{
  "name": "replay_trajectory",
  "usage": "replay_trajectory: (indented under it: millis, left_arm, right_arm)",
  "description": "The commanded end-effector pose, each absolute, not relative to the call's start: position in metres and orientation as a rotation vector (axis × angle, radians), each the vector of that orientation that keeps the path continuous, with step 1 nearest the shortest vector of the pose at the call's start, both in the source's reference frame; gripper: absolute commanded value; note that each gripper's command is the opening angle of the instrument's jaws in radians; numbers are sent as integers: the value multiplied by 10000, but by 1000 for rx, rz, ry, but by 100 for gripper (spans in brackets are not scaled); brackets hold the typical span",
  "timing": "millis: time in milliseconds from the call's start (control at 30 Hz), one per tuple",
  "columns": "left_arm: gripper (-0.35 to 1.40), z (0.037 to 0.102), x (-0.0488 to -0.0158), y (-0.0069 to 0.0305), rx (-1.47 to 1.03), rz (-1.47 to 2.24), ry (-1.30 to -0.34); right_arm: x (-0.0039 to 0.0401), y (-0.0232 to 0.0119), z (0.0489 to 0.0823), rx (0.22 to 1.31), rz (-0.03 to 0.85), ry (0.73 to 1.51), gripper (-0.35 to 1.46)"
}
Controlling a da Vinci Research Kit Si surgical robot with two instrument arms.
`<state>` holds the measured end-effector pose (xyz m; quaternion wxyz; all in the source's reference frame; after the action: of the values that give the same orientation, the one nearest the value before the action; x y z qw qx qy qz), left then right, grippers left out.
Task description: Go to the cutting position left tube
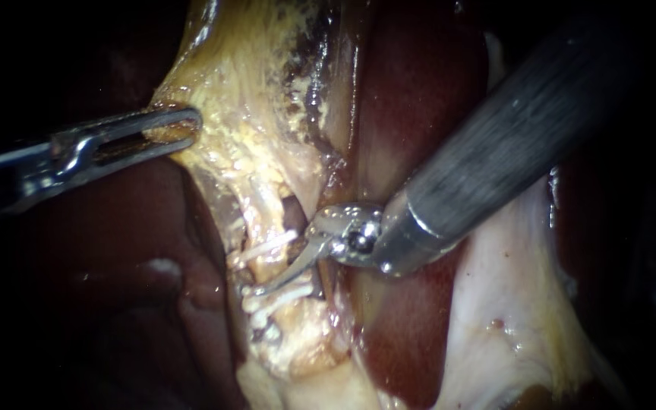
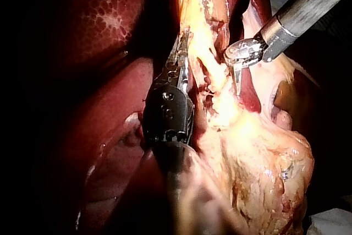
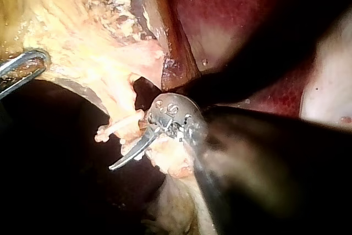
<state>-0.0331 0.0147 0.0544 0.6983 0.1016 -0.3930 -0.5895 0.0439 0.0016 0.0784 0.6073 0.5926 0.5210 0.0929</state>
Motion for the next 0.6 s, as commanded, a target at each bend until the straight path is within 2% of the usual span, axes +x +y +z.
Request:
replay_trajectory:
  millis: [33, 233, 600]
  left_arm:
    - [-35, 544, -331, 146, 225, -1314, -876]
    - [-35, 544, -332, 146, 224, -1314, -876]
    - [-35, 543, -333, 145, 223, -1315, -876]
  right_arm:
    - [441, 14, 785, 1382, 229, 1190, 116]
    - [450, 15, 789, 1401, 291, 1158, 108]
    - [454, 16, 791, 1392, 312, 1159, 106]
